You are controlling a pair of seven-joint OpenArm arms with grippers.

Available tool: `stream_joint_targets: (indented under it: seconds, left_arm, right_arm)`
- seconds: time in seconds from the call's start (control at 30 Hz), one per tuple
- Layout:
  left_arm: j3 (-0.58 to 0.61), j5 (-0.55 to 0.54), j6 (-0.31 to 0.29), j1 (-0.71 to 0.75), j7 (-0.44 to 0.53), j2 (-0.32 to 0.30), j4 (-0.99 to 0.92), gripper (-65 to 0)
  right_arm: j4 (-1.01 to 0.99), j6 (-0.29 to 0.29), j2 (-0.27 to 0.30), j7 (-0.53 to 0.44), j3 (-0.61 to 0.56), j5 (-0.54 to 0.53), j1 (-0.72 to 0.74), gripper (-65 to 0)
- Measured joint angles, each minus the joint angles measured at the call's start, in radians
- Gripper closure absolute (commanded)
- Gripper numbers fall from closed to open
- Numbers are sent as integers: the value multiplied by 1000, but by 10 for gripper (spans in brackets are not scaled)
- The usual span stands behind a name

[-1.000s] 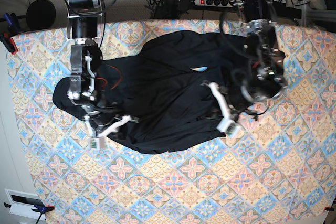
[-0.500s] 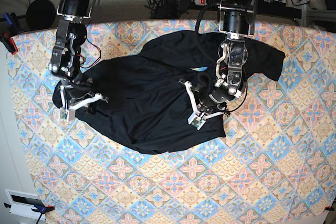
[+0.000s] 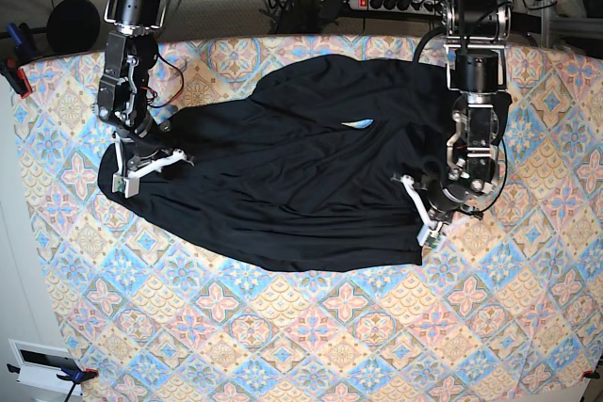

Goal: Layout the t-shirt on the table in an organized manner, then fold the t-shirt properly
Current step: 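Release the left gripper and move it onto the shirt center, then smooth the shirt with the left gripper and reposition the right gripper at its edge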

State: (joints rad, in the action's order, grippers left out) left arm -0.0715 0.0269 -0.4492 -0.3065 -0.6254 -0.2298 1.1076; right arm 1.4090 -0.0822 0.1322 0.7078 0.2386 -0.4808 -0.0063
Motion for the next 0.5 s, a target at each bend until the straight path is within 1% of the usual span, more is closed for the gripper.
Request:
stream_joint_targets:
  seconds: [0.1,0.2,0.33,0.43,0.5]
  left_arm:
    - [-50,7,3,-38,51,-15,-87,0]
    - [-74,11,3,-86,92,-39,-174,0]
    - [-146,13,-4,-121,136,-37,-249,0]
    - [-184,20,2,-132,136,-37,-257,0]
    - [-185,24,13,-122,132,-39,-242,0]
  right_arm:
    - [-23,-1,4,-13,0,-6,7,0]
    - [-27,-12,23,-7,-5,-20,10,0]
    - [-29,-12,23,-4,-3,-21,12,-1]
    - [-26,-18,48,11,-5,-24,11,-1]
    - [8,5,57,24,6,-6,-3,-6]
